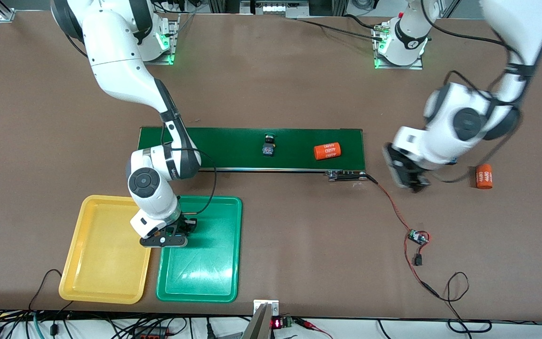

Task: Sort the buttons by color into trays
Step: 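Drop the button in the green tray while the left gripper sets the cylinder down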

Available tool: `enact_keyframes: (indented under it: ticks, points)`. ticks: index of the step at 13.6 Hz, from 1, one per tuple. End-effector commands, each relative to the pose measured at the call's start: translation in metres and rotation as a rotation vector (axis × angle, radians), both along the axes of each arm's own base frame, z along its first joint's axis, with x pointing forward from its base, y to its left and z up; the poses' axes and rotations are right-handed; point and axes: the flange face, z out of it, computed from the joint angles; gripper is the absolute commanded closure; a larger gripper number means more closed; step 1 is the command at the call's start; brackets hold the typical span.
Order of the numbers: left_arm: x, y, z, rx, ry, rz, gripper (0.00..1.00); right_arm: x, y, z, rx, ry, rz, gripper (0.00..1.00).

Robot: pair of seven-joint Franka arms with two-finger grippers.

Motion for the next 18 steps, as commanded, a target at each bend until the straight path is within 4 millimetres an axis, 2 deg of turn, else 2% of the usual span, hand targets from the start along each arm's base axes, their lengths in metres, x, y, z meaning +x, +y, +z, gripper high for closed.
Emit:
enact_keyframes:
  ticks: [1, 2, 3, 4, 5, 6, 9, 11, 12, 13, 15, 16, 18]
  points:
    - [0.009, 0.09, -0.012, 0.016, 0.014, 0.163, 0.0, 0.006, 0.004, 0.005, 0.023, -0.021, -0.012, 0.28]
    - [0.012, 0.136, -0.02, 0.014, 0.02, 0.258, 0.0, 0.007, 0.003, 0.005, 0.024, -0.021, -0.014, 0.16]
    - [0.015, 0.173, -0.024, -0.002, 0.023, 0.356, 0.0, 0.007, 0.003, 0.007, 0.026, -0.023, -0.009, 0.0]
    - [0.011, 0.2, -0.027, -0.016, 0.027, 0.458, 0.0, 0.007, 0.004, 0.012, 0.027, -0.026, 0.002, 0.0]
    - [0.008, 0.232, -0.031, -0.035, 0.033, 0.588, 0.0, 0.004, 0.014, 0.02, 0.035, -0.022, 0.005, 0.0]
    - [0.01, 0.242, -0.036, -0.044, 0.035, 0.65, 0.0, -0.005, 0.029, 0.032, 0.051, 0.014, -0.005, 0.0]
    - [-0.003, 0.284, -0.054, -0.021, 0.061, 0.803, 0.0, -0.032, 0.073, 0.055, 0.071, 0.11, -0.101, 0.0]
    - [-0.018, 0.309, -0.079, -0.035, 0.103, 0.879, 0.0, -0.051, 0.096, 0.068, 0.069, 0.171, -0.168, 0.0]
    - [-0.025, 0.317, -0.094, -0.068, 0.132, 0.922, 0.0, -0.061, 0.108, 0.076, 0.077, 0.201, -0.204, 0.0]
    - [-0.029, 0.32, -0.102, -0.081, 0.146, 0.939, 0.0, -0.071, 0.117, 0.081, 0.078, 0.236, -0.231, 0.0]
    - [-0.032, 0.318, -0.111, -0.082, 0.163, 0.941, 0.0, -0.09, 0.124, 0.091, 0.074, 0.26, -0.226, 0.0]
    - [-0.033, 0.318, -0.112, -0.081, 0.166, 0.939, 0.07, -0.102, 0.126, 0.096, 0.074, 0.264, -0.216, 0.0]
    - [-0.037, 0.316, -0.115, -0.077, 0.177, 0.915, 0.69, -0.133, 0.132, 0.101, 0.077, 0.266, -0.224, 0.0]
